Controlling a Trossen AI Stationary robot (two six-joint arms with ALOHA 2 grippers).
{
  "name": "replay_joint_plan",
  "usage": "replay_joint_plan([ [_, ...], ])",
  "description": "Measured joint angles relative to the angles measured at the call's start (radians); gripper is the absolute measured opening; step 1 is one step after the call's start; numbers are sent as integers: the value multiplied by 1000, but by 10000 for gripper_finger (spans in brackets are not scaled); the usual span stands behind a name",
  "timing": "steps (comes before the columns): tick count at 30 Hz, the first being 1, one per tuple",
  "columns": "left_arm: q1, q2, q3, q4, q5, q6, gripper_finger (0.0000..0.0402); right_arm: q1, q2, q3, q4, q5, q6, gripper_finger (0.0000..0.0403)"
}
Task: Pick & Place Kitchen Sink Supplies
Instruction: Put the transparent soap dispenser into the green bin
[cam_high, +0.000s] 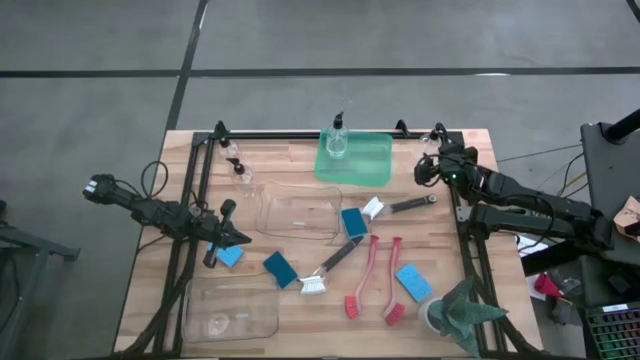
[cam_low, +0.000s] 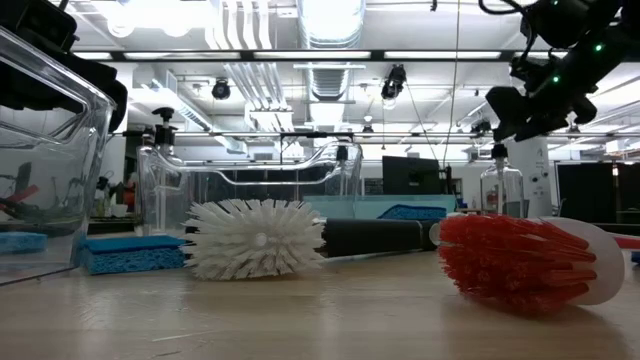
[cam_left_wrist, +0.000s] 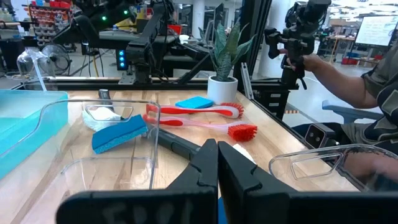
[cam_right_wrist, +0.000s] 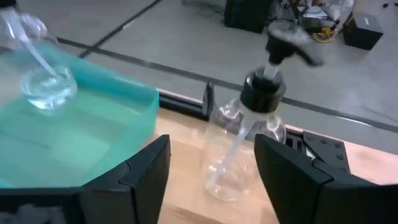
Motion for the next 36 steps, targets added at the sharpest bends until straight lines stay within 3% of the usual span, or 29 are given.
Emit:
replay_joint_plan([
  [10, 0, 0, 0, 0, 0, 0, 3, -2, 51, -40, 103, 98, -2, 305],
  [15, 0, 0, 0, 0, 0, 0, 3, -5, 78, -38, 190, 103, -47, 302],
  [27, 0, 0, 0, 0, 0, 0, 3, -68, 154, -56, 205, 148, -42, 295],
  [36, 0, 0, 0, 0, 0, 0, 3, -132, 154, -74, 298, 120, -61, 299],
])
